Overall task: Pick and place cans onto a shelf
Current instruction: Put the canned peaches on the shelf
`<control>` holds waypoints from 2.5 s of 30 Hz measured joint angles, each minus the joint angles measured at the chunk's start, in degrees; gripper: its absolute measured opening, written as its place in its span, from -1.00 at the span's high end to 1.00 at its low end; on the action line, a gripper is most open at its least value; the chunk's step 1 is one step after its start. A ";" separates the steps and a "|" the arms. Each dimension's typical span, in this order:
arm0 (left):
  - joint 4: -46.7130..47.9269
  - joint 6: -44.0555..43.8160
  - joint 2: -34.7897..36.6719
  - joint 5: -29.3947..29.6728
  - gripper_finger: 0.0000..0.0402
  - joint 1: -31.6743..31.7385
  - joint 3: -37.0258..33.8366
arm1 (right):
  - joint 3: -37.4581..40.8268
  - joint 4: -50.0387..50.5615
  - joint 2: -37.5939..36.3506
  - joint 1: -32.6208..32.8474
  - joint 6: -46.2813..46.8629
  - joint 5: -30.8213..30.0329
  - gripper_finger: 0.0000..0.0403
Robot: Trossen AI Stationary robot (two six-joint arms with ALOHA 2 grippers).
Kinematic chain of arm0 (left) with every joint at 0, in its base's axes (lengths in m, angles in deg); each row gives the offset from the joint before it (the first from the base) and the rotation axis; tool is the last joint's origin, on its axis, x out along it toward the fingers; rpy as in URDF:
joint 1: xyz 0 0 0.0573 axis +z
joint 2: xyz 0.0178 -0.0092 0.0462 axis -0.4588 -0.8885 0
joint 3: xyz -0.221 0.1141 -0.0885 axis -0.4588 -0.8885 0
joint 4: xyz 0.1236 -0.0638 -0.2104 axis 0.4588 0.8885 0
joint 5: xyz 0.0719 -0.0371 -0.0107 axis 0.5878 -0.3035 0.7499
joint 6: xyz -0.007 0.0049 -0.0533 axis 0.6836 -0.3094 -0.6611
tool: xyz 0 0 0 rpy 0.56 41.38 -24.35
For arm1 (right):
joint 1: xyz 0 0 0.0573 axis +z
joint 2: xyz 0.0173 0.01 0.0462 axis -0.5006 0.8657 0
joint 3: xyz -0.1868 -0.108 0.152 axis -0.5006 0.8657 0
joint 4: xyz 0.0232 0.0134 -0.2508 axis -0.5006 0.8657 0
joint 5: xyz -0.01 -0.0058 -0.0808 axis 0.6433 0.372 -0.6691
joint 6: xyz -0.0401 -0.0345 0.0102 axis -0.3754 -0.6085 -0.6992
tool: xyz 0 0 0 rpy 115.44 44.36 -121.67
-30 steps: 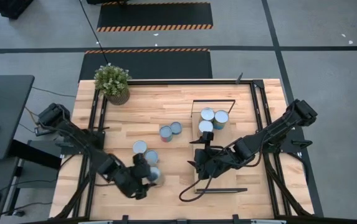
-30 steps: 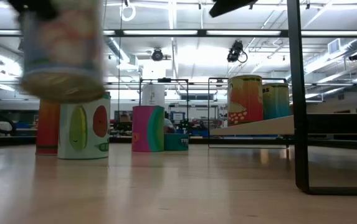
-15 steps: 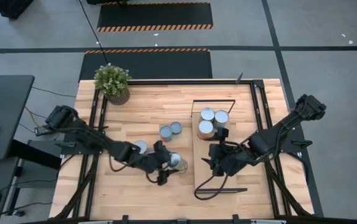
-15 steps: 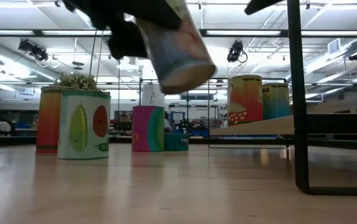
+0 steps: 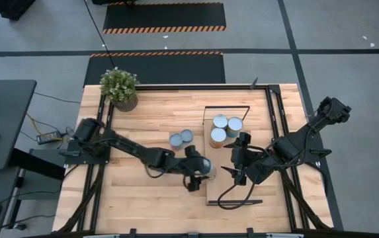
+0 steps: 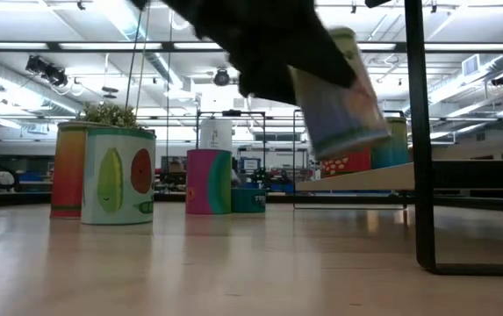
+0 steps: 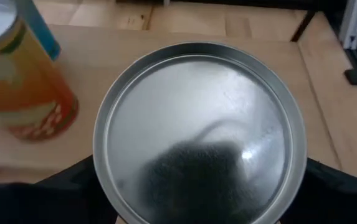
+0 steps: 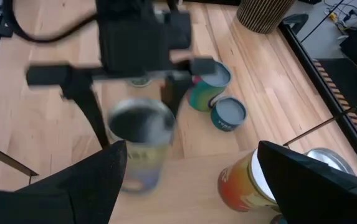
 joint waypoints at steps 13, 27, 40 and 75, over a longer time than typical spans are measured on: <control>1.17 10.51 -6.69 -10.52 -0.75 3.94 7.81 | 0.00 0.37 0.01 0.04 0.33 -0.34 -0.83; -0.60 12.03 -6.64 -1.84 -0.77 4.26 7.81 | 0.00 0.47 0.02 0.04 0.48 -1.46 -0.83; -5.25 19.58 -6.10 1.96 -0.77 4.17 7.72 | 0.00 0.52 0.02 0.04 0.03 -3.02 -0.83; -9.01 18.12 -3.96 -4.54 -0.77 4.77 4.97 | -0.02 -1.12 0.06 0.04 0.90 -2.95 -0.83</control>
